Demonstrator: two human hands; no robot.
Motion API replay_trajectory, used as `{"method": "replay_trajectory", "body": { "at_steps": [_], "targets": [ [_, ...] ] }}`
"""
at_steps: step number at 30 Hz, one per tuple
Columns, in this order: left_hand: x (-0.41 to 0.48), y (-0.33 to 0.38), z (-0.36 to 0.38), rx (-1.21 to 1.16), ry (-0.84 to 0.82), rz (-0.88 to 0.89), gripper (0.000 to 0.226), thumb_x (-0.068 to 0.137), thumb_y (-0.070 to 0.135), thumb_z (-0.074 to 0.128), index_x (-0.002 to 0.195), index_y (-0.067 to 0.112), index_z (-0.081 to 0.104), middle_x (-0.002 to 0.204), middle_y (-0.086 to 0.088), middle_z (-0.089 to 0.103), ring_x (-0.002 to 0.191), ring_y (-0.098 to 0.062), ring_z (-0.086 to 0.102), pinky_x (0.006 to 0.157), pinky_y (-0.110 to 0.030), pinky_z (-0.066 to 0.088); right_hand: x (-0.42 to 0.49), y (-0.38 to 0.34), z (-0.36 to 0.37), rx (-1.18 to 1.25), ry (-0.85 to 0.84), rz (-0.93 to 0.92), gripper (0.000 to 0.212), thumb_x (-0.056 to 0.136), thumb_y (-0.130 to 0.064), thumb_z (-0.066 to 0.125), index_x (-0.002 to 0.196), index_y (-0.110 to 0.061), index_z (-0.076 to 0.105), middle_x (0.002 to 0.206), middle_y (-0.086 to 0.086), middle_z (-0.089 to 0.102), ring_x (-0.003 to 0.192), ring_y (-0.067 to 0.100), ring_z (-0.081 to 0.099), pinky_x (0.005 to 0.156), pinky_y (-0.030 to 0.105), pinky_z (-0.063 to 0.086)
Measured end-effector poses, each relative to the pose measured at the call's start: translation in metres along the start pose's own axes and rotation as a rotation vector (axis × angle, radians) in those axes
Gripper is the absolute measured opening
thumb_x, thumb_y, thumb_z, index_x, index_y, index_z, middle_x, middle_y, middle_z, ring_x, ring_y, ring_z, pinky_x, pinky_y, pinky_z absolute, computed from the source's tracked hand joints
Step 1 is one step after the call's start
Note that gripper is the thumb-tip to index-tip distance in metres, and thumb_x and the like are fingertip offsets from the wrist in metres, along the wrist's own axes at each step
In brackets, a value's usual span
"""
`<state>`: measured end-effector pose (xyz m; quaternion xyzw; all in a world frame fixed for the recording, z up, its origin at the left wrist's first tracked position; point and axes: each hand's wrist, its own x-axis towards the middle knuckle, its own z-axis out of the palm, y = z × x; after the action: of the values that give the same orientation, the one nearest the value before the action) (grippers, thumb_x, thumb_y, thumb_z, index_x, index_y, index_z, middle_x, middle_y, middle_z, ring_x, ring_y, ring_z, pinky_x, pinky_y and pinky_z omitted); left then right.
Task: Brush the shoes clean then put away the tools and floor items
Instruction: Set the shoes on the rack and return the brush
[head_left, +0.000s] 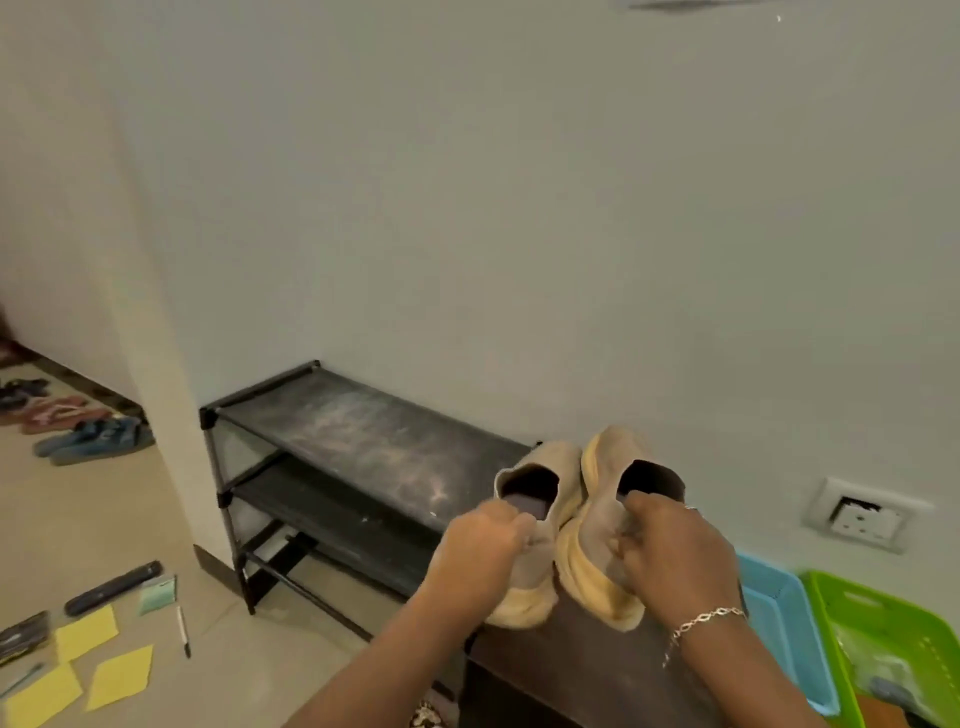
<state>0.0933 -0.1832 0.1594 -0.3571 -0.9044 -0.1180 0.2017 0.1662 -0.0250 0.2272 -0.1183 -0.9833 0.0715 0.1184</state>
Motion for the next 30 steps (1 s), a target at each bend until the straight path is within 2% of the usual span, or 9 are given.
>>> {"method": "replay_trajectory", "body": {
  "at_steps": [2,5,10,19,23,25,27,28,30],
  "targets": [
    [0.005,-0.033,-0.017,0.030,0.035,0.018,0.041,0.032,0.015,0.088,0.055,0.023,0.055,0.055,0.005,0.053,0.045,-0.008,0.051,0.036,-0.017,0.035,0.015,-0.026,-0.005,0.033,0.035,-0.069,0.012,0.089,-0.028,0.051,0.099,-0.026,0.056,0.093,-0.002,0.063,0.095,0.021,0.058,0.063,0.025,0.033],
    [0.010,-0.084,-0.034,0.110,0.030,0.039,0.038,0.036,0.016,0.088,0.059,0.020,0.059,0.059,0.004,0.057,0.047,-0.009,0.055,0.035,-0.017,0.039,0.044,-0.069,0.007,0.070,0.055,-0.165,0.003,0.090,-0.028,0.048,0.090,-0.025,0.047,0.087,-0.003,0.056,0.092,0.020,0.058,0.063,0.025,0.033],
    [0.021,-0.160,-0.034,0.153,-0.017,0.051,0.029,0.055,0.012,0.084,0.074,0.018,0.063,0.074,0.001,0.062,0.061,-0.011,0.060,0.050,-0.017,0.046,0.099,-0.122,0.049,0.081,0.051,-0.200,0.021,0.092,-0.025,0.045,0.111,-0.018,0.052,0.101,0.002,0.061,0.097,0.023,0.057,0.064,0.027,0.035],
    [0.027,-0.209,0.038,0.254,-0.249,0.055,0.041,0.036,0.025,0.089,0.064,0.028,0.060,0.067,0.013,0.060,0.062,-0.002,0.057,0.049,-0.010,0.043,0.142,-0.153,0.125,-0.076,-0.096,-0.252,0.022,0.094,-0.015,0.044,0.113,-0.012,0.055,0.110,0.009,0.062,0.103,0.027,0.058,0.079,0.035,0.048],
    [0.024,-0.216,0.053,0.194,-0.174,0.012,0.042,0.034,0.024,0.090,0.065,0.028,0.061,0.068,0.012,0.061,0.063,-0.002,0.059,0.049,-0.009,0.043,0.145,-0.165,0.149,-0.055,-0.100,-0.277,0.024,0.096,-0.015,0.039,0.113,-0.011,0.055,0.112,0.010,0.061,0.105,0.028,0.056,0.081,0.036,0.047],
    [0.025,-0.211,0.048,0.187,-0.128,0.000,0.038,0.044,0.020,0.088,0.073,0.024,0.064,0.075,0.008,0.064,0.069,-0.005,0.061,0.054,-0.011,0.046,0.144,-0.166,0.155,-0.054,-0.106,-0.276,0.024,0.096,-0.016,0.038,0.113,-0.012,0.054,0.114,0.010,0.061,0.107,0.028,0.055,0.082,0.035,0.047],
    [0.026,-0.209,0.044,0.225,-0.104,-0.036,0.029,0.071,0.013,0.074,0.097,0.016,0.062,0.101,-0.001,0.062,0.095,-0.013,0.060,0.075,-0.017,0.048,0.142,-0.162,0.156,-0.043,-0.113,-0.274,0.024,0.096,-0.018,0.039,0.115,-0.012,0.053,0.115,0.009,0.060,0.107,0.027,0.055,0.082,0.035,0.047],
    [0.026,-0.203,0.042,0.244,-0.121,-0.086,0.028,0.076,0.011,0.068,0.103,0.013,0.059,0.108,-0.003,0.059,0.103,-0.016,0.057,0.082,-0.021,0.047,0.141,-0.160,0.155,-0.036,-0.119,-0.279,0.025,0.096,-0.021,0.041,0.117,-0.012,0.051,0.117,0.009,0.059,0.108,0.027,0.055,0.082,0.034,0.047],
    [0.023,-0.189,0.039,0.243,-0.048,-0.160,0.036,0.061,0.015,0.081,0.092,0.014,0.062,0.098,-0.003,0.065,0.095,-0.017,0.062,0.080,-0.023,0.051,0.138,-0.150,0.148,-0.009,-0.147,-0.313,0.034,0.093,-0.032,0.048,0.123,-0.014,0.047,0.121,0.008,0.055,0.110,0.027,0.053,0.085,0.034,0.046]
  ]
}}
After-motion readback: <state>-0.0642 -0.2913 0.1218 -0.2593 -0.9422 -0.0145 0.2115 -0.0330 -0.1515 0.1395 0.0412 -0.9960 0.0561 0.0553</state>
